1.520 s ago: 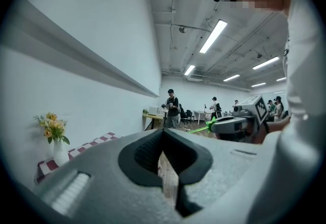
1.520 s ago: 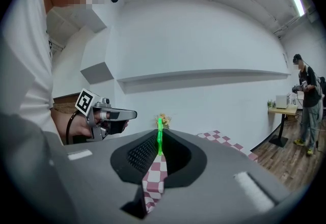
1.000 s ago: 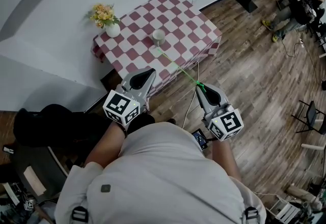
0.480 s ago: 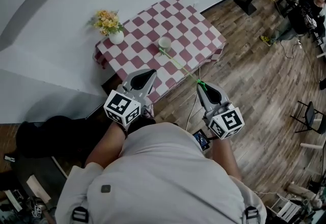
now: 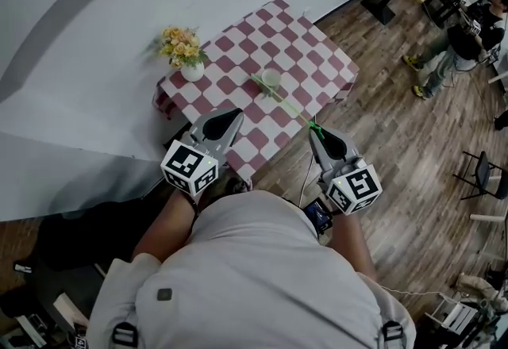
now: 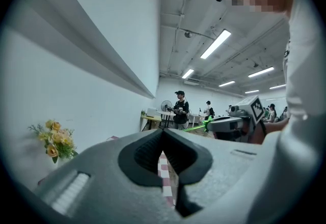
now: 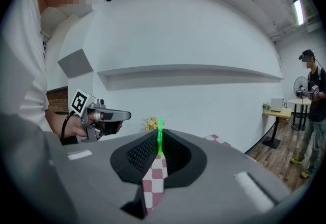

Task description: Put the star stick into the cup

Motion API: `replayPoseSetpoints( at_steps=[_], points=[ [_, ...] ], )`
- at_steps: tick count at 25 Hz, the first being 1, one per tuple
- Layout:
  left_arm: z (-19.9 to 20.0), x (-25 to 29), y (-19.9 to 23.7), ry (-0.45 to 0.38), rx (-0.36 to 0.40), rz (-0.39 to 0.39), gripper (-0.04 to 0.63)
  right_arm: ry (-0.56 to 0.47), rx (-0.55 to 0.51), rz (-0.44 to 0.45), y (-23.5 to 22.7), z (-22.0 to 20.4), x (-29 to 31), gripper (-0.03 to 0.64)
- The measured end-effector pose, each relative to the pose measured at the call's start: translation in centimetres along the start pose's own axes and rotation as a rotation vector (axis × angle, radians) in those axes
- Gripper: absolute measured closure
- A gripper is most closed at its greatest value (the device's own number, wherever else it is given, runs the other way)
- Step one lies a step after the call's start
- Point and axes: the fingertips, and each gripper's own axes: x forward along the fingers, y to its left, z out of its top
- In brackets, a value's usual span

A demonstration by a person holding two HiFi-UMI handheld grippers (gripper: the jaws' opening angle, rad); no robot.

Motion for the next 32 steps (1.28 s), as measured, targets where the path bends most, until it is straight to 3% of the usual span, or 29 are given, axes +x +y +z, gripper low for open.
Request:
replayPoseSetpoints(
  at_steps=[8,14,32],
  points=[
    [0.2,-1.6,3.0,0.008,0.013,-0.059,0.591,-0.014,0.007,-0.069,1.7,0.5,2.5,0.589],
    [-0.6,-1.2,4.4,0.035,-0.006,-0.077,0.591,0.019,0.028,-0.069,1.6,0.0,4.4,0.589],
    [-1.3,5.5,8.6,0.071,-0.054,-0.005,0.591,0.07,0.043,-0.012,-6.2,-0.5,9.4,0.588]
  ],
)
